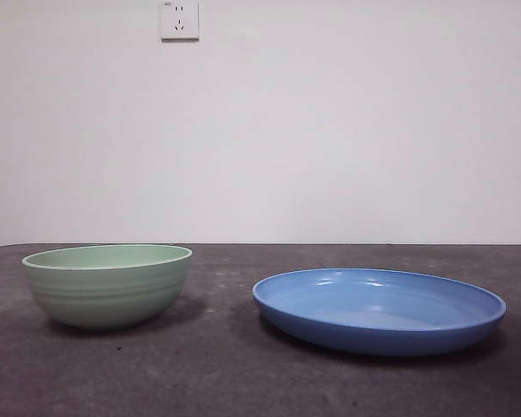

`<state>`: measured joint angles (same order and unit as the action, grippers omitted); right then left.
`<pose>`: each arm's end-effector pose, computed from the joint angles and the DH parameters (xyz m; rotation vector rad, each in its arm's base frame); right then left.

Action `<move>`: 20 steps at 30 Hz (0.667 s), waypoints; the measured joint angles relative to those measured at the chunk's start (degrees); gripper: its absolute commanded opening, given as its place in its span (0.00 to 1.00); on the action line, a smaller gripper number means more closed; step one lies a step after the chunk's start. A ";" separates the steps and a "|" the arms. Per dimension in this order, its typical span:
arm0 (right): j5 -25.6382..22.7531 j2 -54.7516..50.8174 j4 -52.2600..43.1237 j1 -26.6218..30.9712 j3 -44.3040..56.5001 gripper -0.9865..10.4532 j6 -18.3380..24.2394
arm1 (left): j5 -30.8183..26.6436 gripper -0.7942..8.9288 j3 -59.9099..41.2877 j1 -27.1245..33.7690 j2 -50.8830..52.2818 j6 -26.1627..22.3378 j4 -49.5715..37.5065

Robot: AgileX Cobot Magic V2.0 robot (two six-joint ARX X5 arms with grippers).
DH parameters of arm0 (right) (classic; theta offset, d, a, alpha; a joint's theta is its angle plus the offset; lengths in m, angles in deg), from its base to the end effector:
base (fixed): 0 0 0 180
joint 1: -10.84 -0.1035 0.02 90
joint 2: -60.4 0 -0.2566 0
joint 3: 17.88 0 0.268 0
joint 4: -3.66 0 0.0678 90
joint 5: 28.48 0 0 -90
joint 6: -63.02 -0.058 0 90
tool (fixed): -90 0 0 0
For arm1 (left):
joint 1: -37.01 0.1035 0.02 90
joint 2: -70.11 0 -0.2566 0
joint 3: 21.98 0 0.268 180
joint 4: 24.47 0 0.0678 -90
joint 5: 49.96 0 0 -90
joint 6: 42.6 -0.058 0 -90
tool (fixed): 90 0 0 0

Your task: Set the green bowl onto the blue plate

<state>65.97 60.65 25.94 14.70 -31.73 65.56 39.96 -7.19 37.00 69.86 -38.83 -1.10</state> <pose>0.1480 -0.0055 0.1487 -0.0333 0.1508 0.0136 0.1471 0.0001 0.1526 -0.0655 0.1540 0.0063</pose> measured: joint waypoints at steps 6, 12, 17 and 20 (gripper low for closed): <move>0.00 0.00 0.00 0.00 0.00 0.11 0.00 | 0.00 0.10 0.00 0.00 0.00 0.02 -0.04; 0.11 0.00 -0.50 0.00 0.00 0.11 -4.00 | 0.00 0.10 0.00 0.00 0.00 0.02 -2.75; 1.60 0.00 -2.78 0.00 -0.15 0.09 -9.79 | 0.00 0.10 0.07 -0.04 -0.09 1.99 -3.74; 1.60 0.02 -2.23 0.00 -1.62 0.10 -13.68 | 0.02 0.10 1.40 -0.59 -0.76 4.44 -2.86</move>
<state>67.57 60.67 23.71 14.70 -33.35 51.88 39.98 -5.80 36.41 69.09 -34.40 -3.96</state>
